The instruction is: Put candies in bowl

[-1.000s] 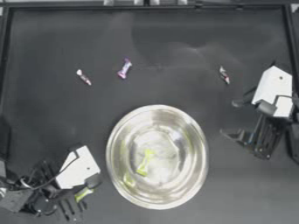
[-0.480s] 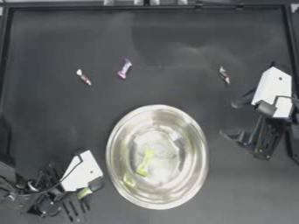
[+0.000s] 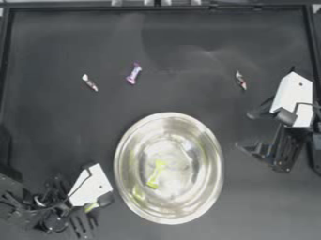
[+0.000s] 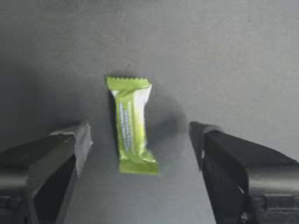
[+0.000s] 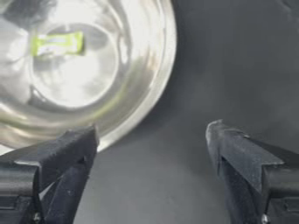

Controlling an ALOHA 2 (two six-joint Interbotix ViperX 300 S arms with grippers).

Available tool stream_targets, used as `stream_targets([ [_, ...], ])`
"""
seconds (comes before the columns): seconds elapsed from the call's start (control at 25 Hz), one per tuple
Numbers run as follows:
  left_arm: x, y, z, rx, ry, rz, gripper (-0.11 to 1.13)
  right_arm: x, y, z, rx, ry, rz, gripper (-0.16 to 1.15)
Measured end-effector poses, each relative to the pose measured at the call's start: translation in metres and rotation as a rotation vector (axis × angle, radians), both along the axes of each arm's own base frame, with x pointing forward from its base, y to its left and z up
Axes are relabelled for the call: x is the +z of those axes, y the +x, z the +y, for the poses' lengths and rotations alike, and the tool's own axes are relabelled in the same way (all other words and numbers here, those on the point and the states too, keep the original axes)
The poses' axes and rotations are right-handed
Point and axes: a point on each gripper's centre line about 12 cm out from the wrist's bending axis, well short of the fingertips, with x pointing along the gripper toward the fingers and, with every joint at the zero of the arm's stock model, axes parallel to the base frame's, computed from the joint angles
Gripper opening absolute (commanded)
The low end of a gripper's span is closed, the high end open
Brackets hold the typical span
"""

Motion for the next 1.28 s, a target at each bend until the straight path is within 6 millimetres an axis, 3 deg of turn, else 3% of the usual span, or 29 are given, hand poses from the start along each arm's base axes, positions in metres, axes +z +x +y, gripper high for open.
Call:
stream_targets([
  [0.44,-0.0044,0.0019,0.0022,0.001,0.011,0.001,0.95,-0.0011,0.0011,0.0016,0.012,0.009,-0.013,1.01],
  [0.8,-0.0082,0.005,0.002,-0.001,0.0,-0.008,0.66,-0.0006,0.0018,0.0019,0.016,0.01,-0.02,1.01],
  [1.28,-0.0097,0.0048,0.0027,0.001,0.004,-0.002,0.64,0.0004,0.0034,0.0033,0.026,0.017,-0.036,1.01],
])
